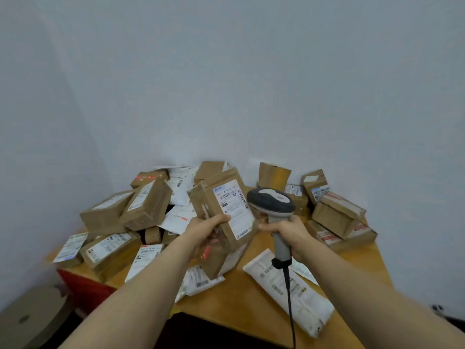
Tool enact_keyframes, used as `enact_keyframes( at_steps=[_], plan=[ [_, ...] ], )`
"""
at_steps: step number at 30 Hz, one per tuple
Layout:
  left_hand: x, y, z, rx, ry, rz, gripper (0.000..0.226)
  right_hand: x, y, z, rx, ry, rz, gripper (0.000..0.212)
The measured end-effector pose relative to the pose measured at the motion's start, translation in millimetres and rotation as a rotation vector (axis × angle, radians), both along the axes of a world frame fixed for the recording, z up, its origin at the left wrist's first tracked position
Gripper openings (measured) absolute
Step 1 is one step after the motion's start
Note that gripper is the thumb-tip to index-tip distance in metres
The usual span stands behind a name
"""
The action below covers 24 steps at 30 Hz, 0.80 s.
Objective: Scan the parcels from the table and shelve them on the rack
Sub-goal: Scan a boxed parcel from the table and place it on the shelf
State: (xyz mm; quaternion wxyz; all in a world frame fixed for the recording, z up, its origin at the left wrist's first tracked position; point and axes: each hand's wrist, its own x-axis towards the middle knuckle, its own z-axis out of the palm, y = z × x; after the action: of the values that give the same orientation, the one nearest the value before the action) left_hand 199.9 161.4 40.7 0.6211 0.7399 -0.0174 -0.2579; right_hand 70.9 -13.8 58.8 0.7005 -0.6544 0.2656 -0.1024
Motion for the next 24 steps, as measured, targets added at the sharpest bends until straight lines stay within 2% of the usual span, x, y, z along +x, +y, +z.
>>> enact_keyframes(
  at_steps=[6,11,24],
  plan=[
    [7.5,15.5,10.7,0.092,-0.086,0.085,0.046,-13.1,8.1,17.4,0.029,-0.006,0.227,0.011],
    [8.3,20.2,16.4,0.137,-0.111,0.101,0.041,-17.1,9.0,29.8,0.018,-0.023,0.3,0.014],
    [16.4,29.7,21.0,0.2,-0.075,0.165,0.048,-24.5,4.4,39.6,-0.055,-0.046,0.365,0.017]
  ],
)
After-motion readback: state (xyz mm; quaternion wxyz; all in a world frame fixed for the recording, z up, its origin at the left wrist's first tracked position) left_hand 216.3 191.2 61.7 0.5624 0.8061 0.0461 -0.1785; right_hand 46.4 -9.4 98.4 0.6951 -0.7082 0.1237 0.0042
